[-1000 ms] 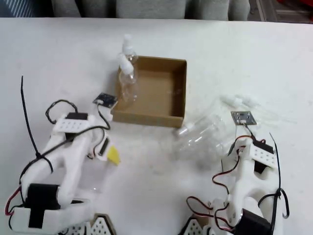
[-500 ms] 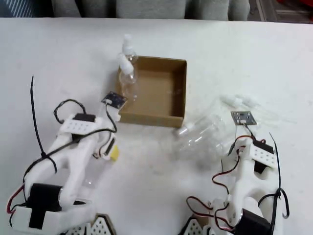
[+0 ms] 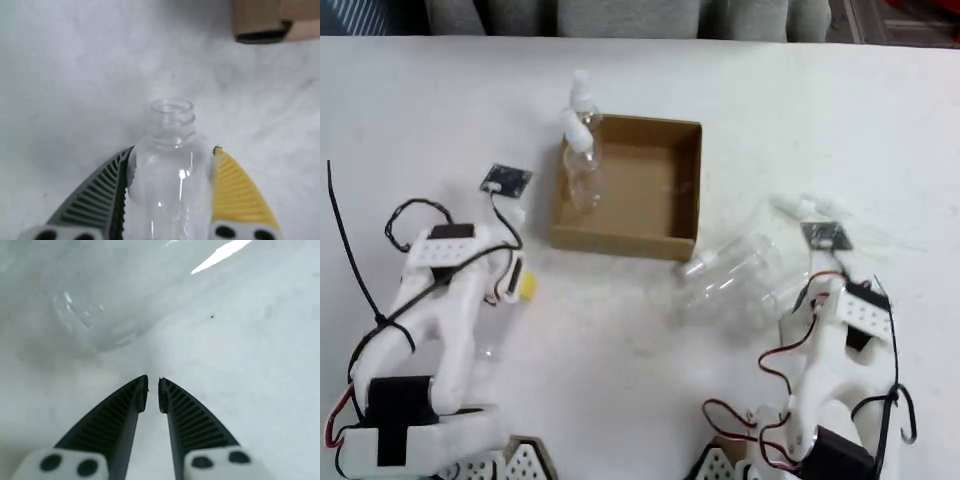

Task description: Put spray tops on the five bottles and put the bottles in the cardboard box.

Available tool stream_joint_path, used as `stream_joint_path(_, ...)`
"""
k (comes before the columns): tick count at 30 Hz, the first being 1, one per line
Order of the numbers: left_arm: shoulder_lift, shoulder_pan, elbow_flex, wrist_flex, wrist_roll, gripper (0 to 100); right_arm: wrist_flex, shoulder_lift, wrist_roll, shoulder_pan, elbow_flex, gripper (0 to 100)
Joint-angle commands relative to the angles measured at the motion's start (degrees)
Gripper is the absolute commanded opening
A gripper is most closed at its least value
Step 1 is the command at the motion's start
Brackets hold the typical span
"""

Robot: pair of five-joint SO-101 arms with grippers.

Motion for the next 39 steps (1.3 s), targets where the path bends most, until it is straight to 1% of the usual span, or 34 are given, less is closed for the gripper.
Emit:
stream_joint_path(1,0.0,-0.7,-2.8,-1.3,0.4,3,7.9,-1.5,0.1,1.0,-12.5,2.7)
stream_joint_path(4,0.0,-0.9,-2.7,-2.2,0.4,3,13.2,-1.3,0.0,1.1,-21.1,2.8)
stream_joint_path(10,0.2,-1.5,-2.7,-2.5,0.2,3,14.2,0.2,0.0,1.0,-30.9,2.7)
stream_joint_path(13,0.2,-1.6,-2.6,-2.5,0.0,3,16.0,5.8,0.1,1.1,-37.8,2.7)
stream_joint_path(16,0.0,-1.5,-2.1,-2.5,-0.1,3,21.8,15.5,0.6,0.7,-48.7,3.0)
stream_joint_path(18,0.1,-1.5,-2.2,-2.5,-0.1,3,26.6,22.3,3.8,-0.7,-57.7,3.1)
stream_joint_path(21,0.1,-1.5,-2.2,-2.6,-0.1,3,32.1,31.5,12.5,-2.8,-69.7,3.2)
stream_joint_path(26,0.2,-1.5,-2.1,-3.8,-0.1,3,36.4,42.5,22.2,-3.1,-84.9,3.3)
stream_joint_path(30,0.2,-1.5,-2.1,-3.8,-0.1,3,38.6,48.6,29.8,-3.4,-92.7,3.3)
stream_joint_path(32,0.2,-1.5,-2.1,-3.8,-0.1,3,38.6,51.0,32.4,-3.1,-95.3,3.6)
stream_joint_path(35,0.2,-1.5,-2.1,-3.8,-0.2,3,38.5,54.3,36.0,-2.9,-97.9,10.1)
stream_joint_path(37,0.2,-1.3,-2.1,-3.8,-0.2,3,38.4,55.9,36.7,-3.1,-99.6,14.9)
stream_joint_path(39,0.2,-1.1,-2.1,-3.8,-0.2,3,38.4,57.1,36.8,-3.5,-101.9,16.3)
